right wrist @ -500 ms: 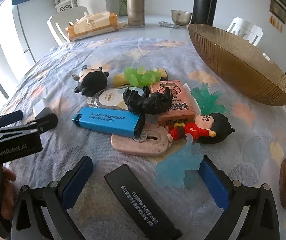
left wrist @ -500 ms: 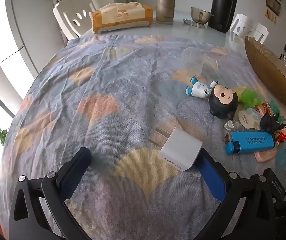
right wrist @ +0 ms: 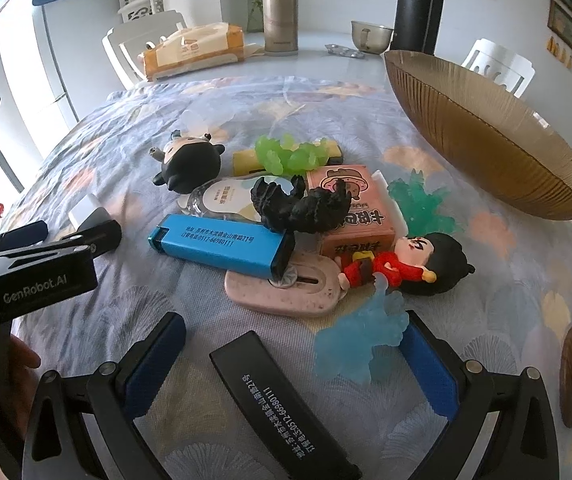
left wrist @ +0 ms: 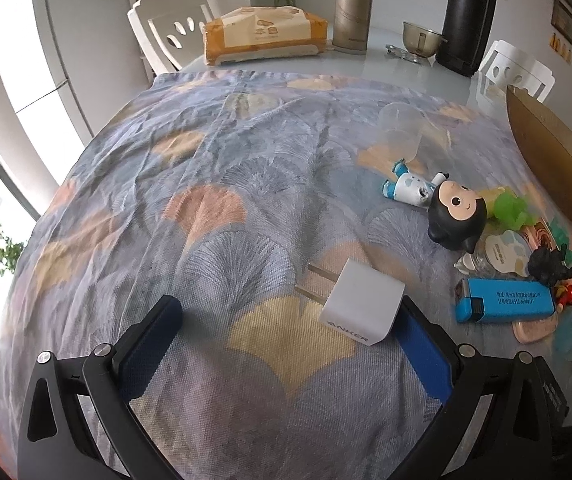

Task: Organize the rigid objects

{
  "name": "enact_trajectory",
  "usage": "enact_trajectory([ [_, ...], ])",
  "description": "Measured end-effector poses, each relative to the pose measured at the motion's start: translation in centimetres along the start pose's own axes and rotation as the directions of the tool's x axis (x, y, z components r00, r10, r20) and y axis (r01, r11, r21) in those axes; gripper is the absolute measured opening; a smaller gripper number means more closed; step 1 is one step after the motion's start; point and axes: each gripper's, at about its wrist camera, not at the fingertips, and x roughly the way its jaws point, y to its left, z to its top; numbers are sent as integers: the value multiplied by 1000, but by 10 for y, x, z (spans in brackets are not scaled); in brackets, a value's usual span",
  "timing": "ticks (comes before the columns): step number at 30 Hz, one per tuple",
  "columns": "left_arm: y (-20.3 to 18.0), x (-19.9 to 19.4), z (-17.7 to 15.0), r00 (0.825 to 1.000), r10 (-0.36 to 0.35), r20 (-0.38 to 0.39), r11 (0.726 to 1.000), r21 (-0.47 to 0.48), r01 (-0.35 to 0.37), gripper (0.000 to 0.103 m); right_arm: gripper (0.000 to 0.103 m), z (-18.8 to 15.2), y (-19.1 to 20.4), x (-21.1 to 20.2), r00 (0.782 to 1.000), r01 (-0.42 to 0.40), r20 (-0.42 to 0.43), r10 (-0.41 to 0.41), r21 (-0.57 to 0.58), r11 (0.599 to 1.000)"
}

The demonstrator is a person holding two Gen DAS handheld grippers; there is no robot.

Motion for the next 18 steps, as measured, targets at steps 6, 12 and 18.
enact_trajectory([
  [6, 0, 2, 2, 999, -7, -33, 1000, -6, 7, 103, 103, -1, 0, 0, 1000, 1, 1, -1, 1, 1000],
  [12, 1, 2, 2, 1000, -18, 0, 1000, -8, 18, 103, 103, -1, 0, 0, 1000, 0, 1, 0, 1, 1000],
  [18, 1, 1, 2, 1000, 3, 8, 1000, 7, -3, 103, 103, -1, 0, 0, 1000, -1, 2, 1, 0, 1000],
])
